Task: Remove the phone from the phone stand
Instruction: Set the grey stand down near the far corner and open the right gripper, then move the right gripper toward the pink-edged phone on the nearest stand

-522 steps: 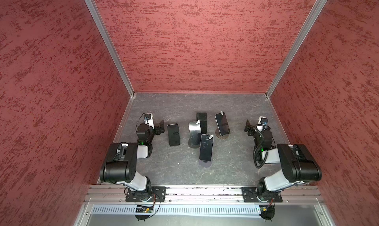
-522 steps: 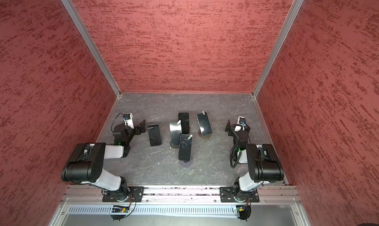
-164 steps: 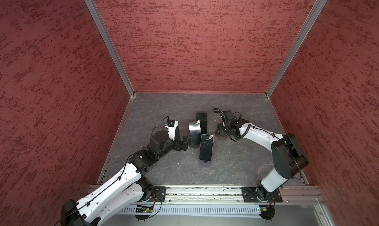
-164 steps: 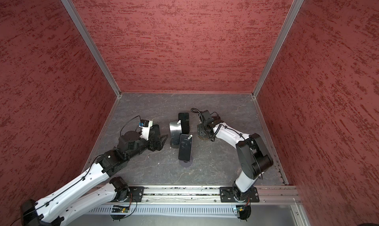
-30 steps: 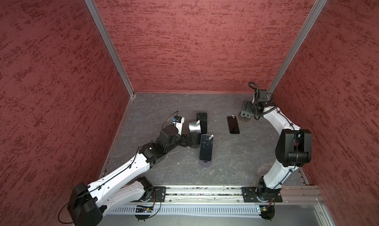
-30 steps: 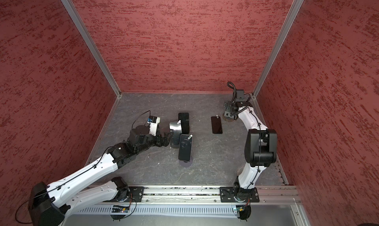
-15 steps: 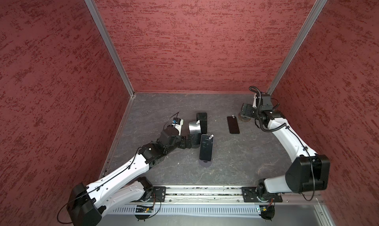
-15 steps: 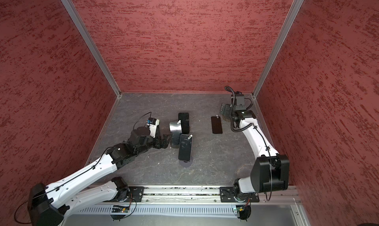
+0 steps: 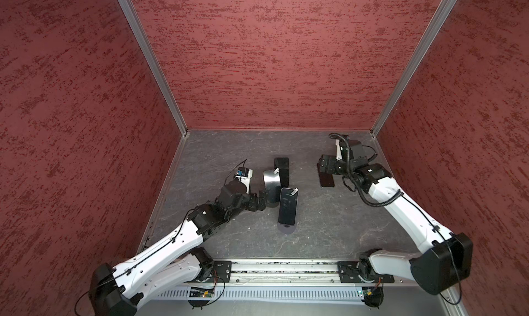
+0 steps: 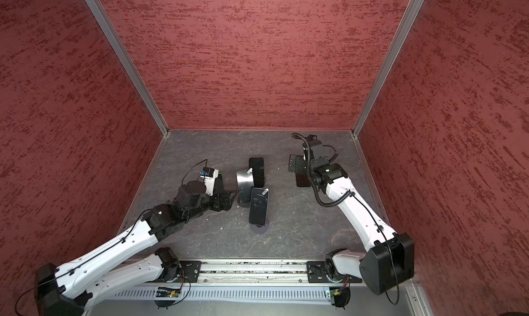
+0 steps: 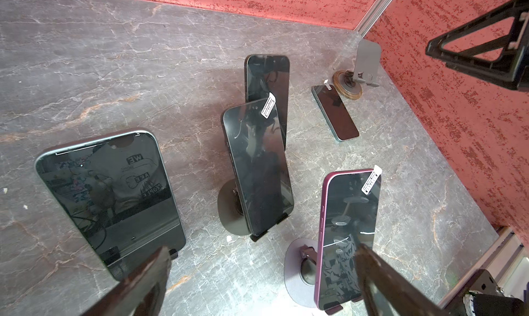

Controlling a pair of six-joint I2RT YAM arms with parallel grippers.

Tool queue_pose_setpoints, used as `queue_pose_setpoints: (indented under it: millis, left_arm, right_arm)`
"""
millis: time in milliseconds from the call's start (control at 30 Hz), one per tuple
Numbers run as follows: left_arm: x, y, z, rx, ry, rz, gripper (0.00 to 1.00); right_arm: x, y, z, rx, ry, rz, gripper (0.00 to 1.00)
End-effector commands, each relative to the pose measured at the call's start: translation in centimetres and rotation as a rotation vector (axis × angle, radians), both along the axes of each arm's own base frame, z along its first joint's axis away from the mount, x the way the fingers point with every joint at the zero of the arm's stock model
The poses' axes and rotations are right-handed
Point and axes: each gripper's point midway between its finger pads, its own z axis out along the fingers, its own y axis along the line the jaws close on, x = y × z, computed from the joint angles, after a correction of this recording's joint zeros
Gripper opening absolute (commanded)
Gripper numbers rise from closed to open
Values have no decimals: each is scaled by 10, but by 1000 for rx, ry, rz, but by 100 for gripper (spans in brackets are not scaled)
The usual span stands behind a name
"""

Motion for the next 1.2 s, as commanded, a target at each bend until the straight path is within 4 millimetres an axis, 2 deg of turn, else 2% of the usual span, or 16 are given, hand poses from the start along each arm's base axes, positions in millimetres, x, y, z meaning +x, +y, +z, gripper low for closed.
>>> queue_pose_setpoints:
  millis: [0, 300, 600, 733, 1167]
  left_arm:
    - [-7, 4, -7, 7, 15, -1, 99]
    - [-19, -5, -3, -44, -12, -91, 99]
    - [-24, -2, -2, -75, -19, -88, 99]
    - [-26, 1, -3, -79, -18, -84, 99]
    - [-27, 3, -2, -84, -40, -85, 99]
  right_arm:
    - [-16, 6, -6, 1, 26, -19, 99]
    - [-54, 51, -17, 27, 67, 64, 99]
    - [-87, 80, -28, -14, 102, 84, 99]
    - [-100, 89, -35, -43, 114, 77, 99]
    - [-129, 146, -57, -65, 147, 131, 99]
